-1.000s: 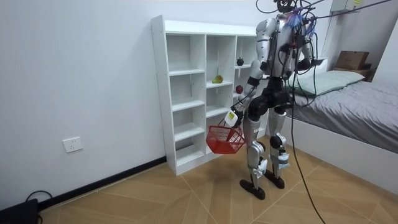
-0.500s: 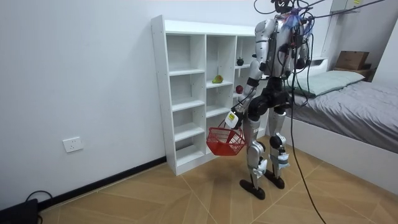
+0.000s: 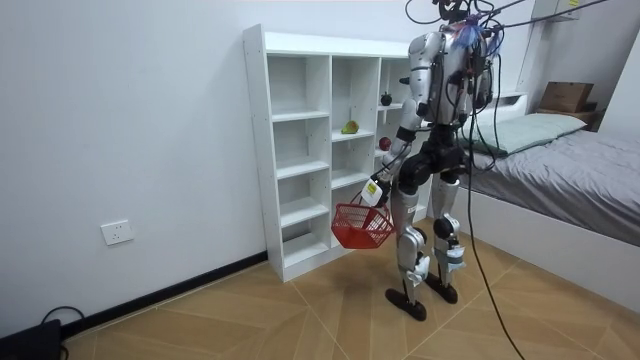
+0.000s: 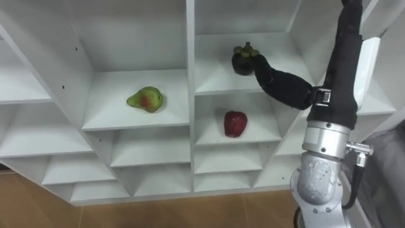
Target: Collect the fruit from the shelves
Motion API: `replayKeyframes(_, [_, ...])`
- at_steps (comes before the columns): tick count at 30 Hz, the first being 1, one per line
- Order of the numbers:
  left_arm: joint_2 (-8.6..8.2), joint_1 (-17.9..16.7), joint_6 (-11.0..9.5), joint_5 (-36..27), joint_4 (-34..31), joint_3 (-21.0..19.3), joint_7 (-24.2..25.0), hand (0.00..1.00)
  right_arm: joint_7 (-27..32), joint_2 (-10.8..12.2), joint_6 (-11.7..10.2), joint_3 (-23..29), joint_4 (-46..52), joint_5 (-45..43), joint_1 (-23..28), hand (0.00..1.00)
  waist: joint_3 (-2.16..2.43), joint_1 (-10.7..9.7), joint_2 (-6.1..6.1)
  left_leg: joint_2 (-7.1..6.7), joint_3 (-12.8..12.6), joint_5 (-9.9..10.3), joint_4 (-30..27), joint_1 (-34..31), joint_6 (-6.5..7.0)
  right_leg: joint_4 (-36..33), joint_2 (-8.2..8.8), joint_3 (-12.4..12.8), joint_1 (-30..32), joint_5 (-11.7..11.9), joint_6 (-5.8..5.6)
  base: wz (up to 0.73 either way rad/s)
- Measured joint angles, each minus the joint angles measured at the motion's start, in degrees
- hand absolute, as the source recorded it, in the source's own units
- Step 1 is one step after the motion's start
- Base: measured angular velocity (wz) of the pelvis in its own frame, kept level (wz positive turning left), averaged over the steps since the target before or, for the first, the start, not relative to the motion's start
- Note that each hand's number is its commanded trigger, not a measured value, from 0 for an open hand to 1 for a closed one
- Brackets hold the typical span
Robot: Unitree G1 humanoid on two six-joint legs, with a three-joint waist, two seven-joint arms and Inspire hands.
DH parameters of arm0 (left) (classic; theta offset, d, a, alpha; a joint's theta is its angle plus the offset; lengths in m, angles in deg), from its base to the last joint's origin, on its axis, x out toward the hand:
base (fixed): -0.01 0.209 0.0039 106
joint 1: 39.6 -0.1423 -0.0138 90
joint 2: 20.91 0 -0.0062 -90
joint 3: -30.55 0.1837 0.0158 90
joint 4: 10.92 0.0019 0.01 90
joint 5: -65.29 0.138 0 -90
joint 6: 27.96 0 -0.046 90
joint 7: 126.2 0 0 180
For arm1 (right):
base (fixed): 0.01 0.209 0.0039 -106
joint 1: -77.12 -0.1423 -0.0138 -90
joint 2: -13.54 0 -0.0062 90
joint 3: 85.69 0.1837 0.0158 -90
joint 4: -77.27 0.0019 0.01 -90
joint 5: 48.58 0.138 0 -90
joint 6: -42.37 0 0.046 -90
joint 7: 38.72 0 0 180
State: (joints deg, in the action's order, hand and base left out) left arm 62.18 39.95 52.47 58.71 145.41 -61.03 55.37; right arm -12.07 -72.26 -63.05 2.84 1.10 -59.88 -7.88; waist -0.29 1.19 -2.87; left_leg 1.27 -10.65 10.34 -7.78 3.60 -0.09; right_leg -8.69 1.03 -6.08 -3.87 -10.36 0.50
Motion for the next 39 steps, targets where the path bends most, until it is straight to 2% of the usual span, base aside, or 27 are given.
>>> replayKeyframes(7, [-0.66,-0.05,0.04,0.0,0.1,-0.07,-0.93,1.0,-0.71,-0.78,-0.09,0.28,-1.61,0.1,-0.68,0.0,-0.06,0.64,0.13,0.05,0.14,0.0,-0.03,0.16,-0.01,-0.08,0.01,-0.44,-0.25,0.03,0.03,0.02])
replayKeyframes(9, [-0.65,-0.18,0.2,-0.02,0.12,-0.06,-0.94,1.0,-0.68,-1.59,-0.13,0.25,-3.04,0.11,-1.5,0.0,-0.07,0.71,0.12,0.03,0.32,-0.01,-0.1,0.17,0.0,-0.1,0.04,-0.59,-0.41,0.11,0.1,0.0])
replayKeyframes(12, [-0.6,-0.34,0.58,0.12,0.16,-0.46,-0.87,1.0,-1.1,-1.76,-1.54,0.35,-7.17,0.1,-2.96,0.0,-0.25,0.66,0.22,0.06,0.44,0.0,-0.17,0.57,-0.01,-0.12,0.04,-0.79,-1.21,0.14,0.12,0.0])
replayKeyframes(14, [-0.55,-0.29,0.84,0.7,0.09,-0.62,-0.88,1.0,-1.58,-1.76,-1.63,0.41,-8.15,0.74,-3.39,0.0,-0.25,0.74,0.12,0.07,0.53,0.0,0.0,0.5,-0.01,-0.19,0.03,-0.82,-1.25,0.14,0.12,0.0])
replayKeyframes(16, [-0.54,-0.25,1.0,1.53,0.07,-1.09,-0.84,1.0,-2.75,-1.78,-0.79,0.47,-9.44,1.5,-3.91,0.0,-0.15,0.81,-0.07,0.07,0.52,-0.03,-0.08,0.5,-0.03,-0.21,0.01,-0.66,-1.25,0.18,0.17,0.0])
replayKeyframes(21, [-0.29,-0.03,2.05,2.37,0.05,-1.57,-0.84,1.0,-3.73,-1.7,-0.94,0.48,-11.21,2.26,-4.26,0.0,-0.17,0.79,-0.19,0.05,0.54,-0.05,-0.59,0.54,-0.03,-0.17,0.01,-0.68,-1.34,0.18,0.17,0.0])
replayKeyframes(25, [-0.26,0.0,2.11,2.37,0.06,-1.51,-0.78,1.0,-5.11,-1.63,0.74,0.48,-16.29,2.26,-5.05,0.0,-0.14,0.82,-0.29,-0.07,1.73,-0.05,-0.96,0.09,-0.02,-0.1,0.24,-1.99,-1.06,0.19,0.15,0.13])
replayKeyframes(34, [-0.38,-0.07,3.08,2.85,0.0,-1.5,-0.49,1.0,-5.64,-1.65,1.3,0.43,-19.97,6.46,-6.45,0.0,-0.46,1.17,0.7,-0.15,2.58,-0.06,-0.97,0.05,-0.03,0.04,0.35,-2.95,-1.24,0.18,0.14,0.05])
replayKeyframes(39, [-0.66,0.15,3.11,2.89,-0.04,-1.5,-0.58,1.0,-5.71,-1.63,1.79,0.43,-22.96,6.47,-6.9,0.0,-0.37,1.93,1.01,-0.23,2.83,-0.09,-1.04,0.14,0.01,0.04,0.46,-3.4,-1.77,0.17,0.12,0.02])
